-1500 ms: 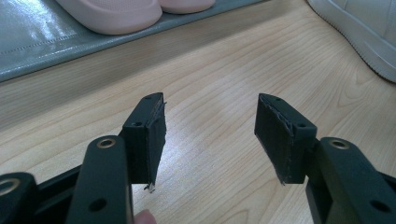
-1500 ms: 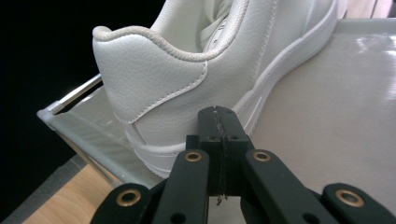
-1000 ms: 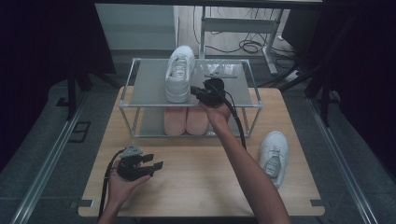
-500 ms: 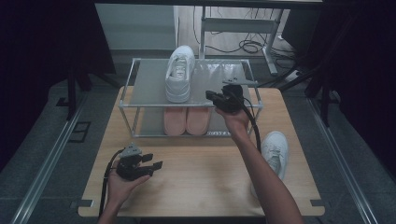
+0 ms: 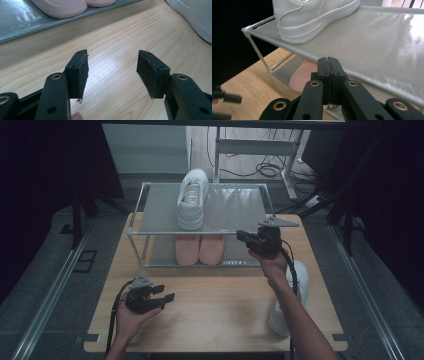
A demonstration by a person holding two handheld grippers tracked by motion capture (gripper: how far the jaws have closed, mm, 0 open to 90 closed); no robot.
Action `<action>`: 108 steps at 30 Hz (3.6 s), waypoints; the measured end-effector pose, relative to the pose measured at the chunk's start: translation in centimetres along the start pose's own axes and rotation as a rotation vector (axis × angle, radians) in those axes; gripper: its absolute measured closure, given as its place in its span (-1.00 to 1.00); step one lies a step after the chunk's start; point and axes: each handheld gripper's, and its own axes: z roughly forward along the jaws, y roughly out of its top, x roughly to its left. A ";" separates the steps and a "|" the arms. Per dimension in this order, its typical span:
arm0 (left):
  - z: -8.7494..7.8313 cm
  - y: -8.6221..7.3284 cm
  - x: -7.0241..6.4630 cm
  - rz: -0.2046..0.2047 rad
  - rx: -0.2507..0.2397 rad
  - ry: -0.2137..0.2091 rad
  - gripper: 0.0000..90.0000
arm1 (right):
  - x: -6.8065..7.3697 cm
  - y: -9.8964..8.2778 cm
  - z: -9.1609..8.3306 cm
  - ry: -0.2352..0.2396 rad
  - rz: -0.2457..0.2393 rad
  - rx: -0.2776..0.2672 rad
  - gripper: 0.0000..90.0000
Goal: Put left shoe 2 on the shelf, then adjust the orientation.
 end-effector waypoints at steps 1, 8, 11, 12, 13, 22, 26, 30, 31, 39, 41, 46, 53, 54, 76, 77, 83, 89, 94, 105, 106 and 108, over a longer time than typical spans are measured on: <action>0.0 0.0 0.0 0.000 -0.001 0.001 -0.04 | 0.1 -0.4 -0.5 0.001 -0.008 0.004 0.96; 0.1 0.0 -0.2 0.000 0.002 -0.002 -0.04 | 0.5 -2.5 -2.5 0.022 -0.026 0.036 0.96; 0.1 0.0 -0.2 0.004 0.004 -0.001 -0.04 | 0.7 -3.6 -3.3 0.028 -0.039 0.049 0.97; 0.2 0.0 -0.2 0.004 0.002 -0.001 -0.04 | 0.8 -3.9 -3.5 0.027 -0.044 0.051 0.97; 0.1 0.0 -0.2 0.004 0.003 -0.001 -0.04 | 0.8 -4.3 -3.8 0.025 -0.050 0.057 0.97; -0.1 0.0 -0.1 -0.004 -0.005 0.004 -0.04 | 1.5 -7.8 -6.0 0.032 -0.075 0.095 0.99; -0.2 0.0 -0.1 -0.002 -0.004 0.005 -0.04 | 2.0 -9.3 -6.9 0.036 -0.080 0.109 0.99; -0.2 0.0 -0.1 -0.002 -0.006 0.006 -0.04 | 2.4 -10.5 -7.7 0.022 -0.102 0.122 0.99; -0.2 0.0 -0.1 -0.002 -0.006 0.006 -0.04 | 2.5 -10.9 -7.9 0.019 -0.101 0.124 0.99; -0.2 0.0 -0.2 0.000 -0.002 0.006 -0.04 | 2.6 -13.0 -9.2 -0.011 -0.089 0.129 0.99; -0.2 0.0 -0.2 -0.002 -0.003 0.007 -0.04 | 2.7 -13.3 -9.3 -0.011 -0.089 0.134 0.99; -0.1 -0.1 -0.2 0.003 0.002 0.005 -0.04 | 3.0 -14.0 -9.6 -0.027 -0.099 0.160 0.99; -0.1 -0.1 -0.2 0.001 0.002 0.003 -0.04 | 3.7 -15.8 -10.1 -0.065 -0.110 0.222 0.99; -0.1 -0.1 -0.2 0.001 0.002 0.004 -0.04 | 3.7 -16.0 -10.3 -0.086 -0.114 0.227 0.99; 0.2 -0.2 -0.2 0.003 0.013 0.000 -0.04 | 3.8 -17.5 -12.1 -0.234 -0.162 0.278 0.99; 0.2 -0.2 -0.2 0.002 0.012 0.000 -0.04 | 3.9 -17.6 -12.1 -0.240 -0.168 0.281 0.99; 0.2 -0.2 -0.2 0.001 0.016 0.003 -0.05 | 3.6 -17.8 -12.9 -0.236 -0.158 0.286 1.00; 0.3 -0.3 -0.2 0.002 0.019 0.005 -0.05 | 2.9 -18.6 -14.3 -0.261 -0.148 0.316 0.99; 0.5 -0.3 -0.2 0.003 0.023 0.004 -0.05 | 1.5 -19.3 -15.3 -0.285 -0.122 0.327 1.00; 0.7 -0.4 -0.2 0.003 0.032 0.004 -0.05 | -1.2 -19.6 -17.0 -0.311 -0.062 0.313 0.99; 0.7 -0.4 -0.2 0.004 0.033 0.005 -0.05 | -1.4 -19.6 -17.1 -0.313 -0.057 0.312 0.99; 0.7 -0.4 -0.2 0.005 0.032 0.007 -0.05 | -1.7 -19.7 -17.4 -0.317 -0.050 0.312 0.99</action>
